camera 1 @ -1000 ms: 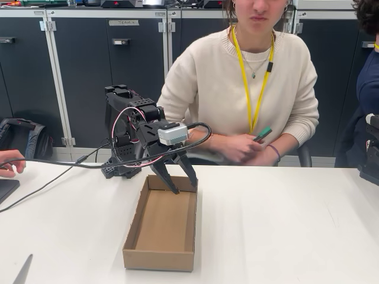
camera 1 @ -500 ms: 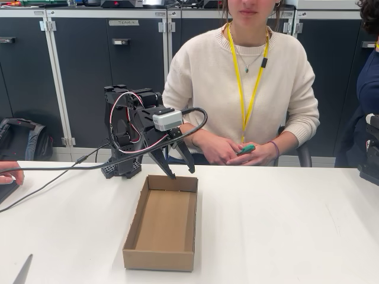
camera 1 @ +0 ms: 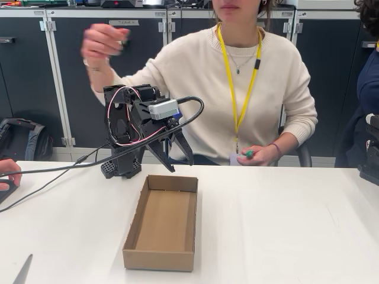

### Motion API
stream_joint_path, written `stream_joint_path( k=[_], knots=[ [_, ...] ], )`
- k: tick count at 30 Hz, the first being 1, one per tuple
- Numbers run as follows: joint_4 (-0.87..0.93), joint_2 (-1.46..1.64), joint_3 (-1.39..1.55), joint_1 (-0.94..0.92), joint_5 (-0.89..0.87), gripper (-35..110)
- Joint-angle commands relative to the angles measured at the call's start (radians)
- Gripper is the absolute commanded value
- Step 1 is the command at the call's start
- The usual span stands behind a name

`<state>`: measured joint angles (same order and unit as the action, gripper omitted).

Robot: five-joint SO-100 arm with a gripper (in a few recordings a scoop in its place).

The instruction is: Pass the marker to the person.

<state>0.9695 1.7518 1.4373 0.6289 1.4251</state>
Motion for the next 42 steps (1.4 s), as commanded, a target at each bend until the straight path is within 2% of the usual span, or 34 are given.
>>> stream_joint_path(
  k=[1,23,27,33,36,42],
  knots=[
    [-0.025,0.043,-0.054,-0.017,0.002,22],
    [-0.124,0.124,0.117,-0.086,0.018,20],
    [-0.1,0.132,0.129,-0.091,0.015,20],
    [-0.127,0.233,0.324,-0.198,0.049,20],
    [-0.212,0.313,0.485,-0.267,0.074,19],
    [-0.167,0.322,0.439,-0.213,0.052,20]
  ],
)
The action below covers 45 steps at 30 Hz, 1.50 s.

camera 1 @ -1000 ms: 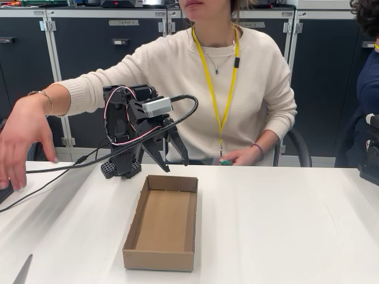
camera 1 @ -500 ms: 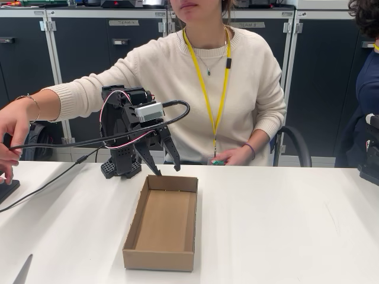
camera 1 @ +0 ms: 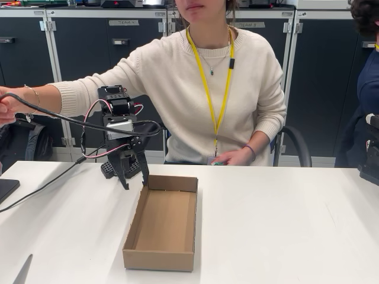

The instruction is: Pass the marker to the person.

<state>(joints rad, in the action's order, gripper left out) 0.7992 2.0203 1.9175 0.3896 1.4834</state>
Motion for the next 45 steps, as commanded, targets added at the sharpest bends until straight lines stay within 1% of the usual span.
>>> stream_joint_path(
  k=[1,8,15,45],
  knots=[
    [0.014,0.051,-0.046,0.038,-0.012,20],
    [0.038,0.124,0.003,0.057,-0.014,21],
    [0.026,0.175,0.054,0.06,-0.012,20],
    [0.005,0.166,0.054,0.086,-0.011,22]
  ],
)
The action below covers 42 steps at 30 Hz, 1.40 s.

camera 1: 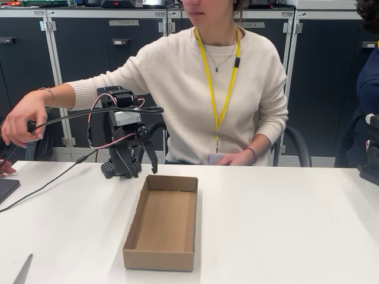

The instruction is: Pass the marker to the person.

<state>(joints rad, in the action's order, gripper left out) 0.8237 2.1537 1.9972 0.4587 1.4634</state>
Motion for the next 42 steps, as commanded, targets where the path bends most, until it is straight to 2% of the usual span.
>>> stream_joint_path(
  k=[1,42],
  knots=[
    [-0.018,0.034,-0.026,0.018,0.009,22],
    [-0.011,0.049,-0.028,0.034,0.009,22]
  ],
)
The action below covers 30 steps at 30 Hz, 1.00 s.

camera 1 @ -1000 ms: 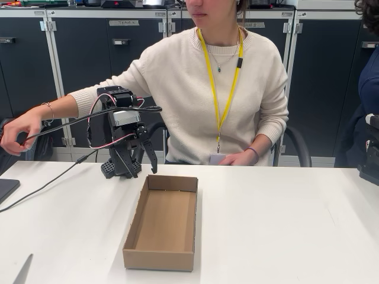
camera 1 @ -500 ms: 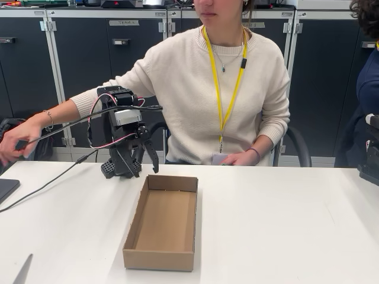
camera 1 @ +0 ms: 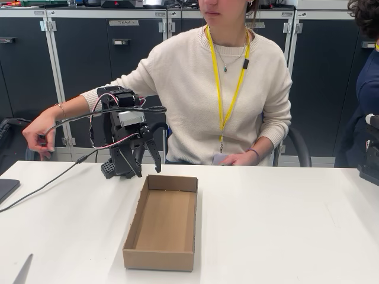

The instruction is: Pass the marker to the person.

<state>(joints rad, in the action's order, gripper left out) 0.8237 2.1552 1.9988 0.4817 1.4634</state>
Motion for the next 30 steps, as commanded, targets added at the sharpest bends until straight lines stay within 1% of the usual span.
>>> stream_joint_path(
  k=[1,30],
  knots=[
    [-0.011,0.048,-0.029,0.012,0.008,22],
    [-0.025,0.055,-0.014,0.038,0.009,23]
  ],
)
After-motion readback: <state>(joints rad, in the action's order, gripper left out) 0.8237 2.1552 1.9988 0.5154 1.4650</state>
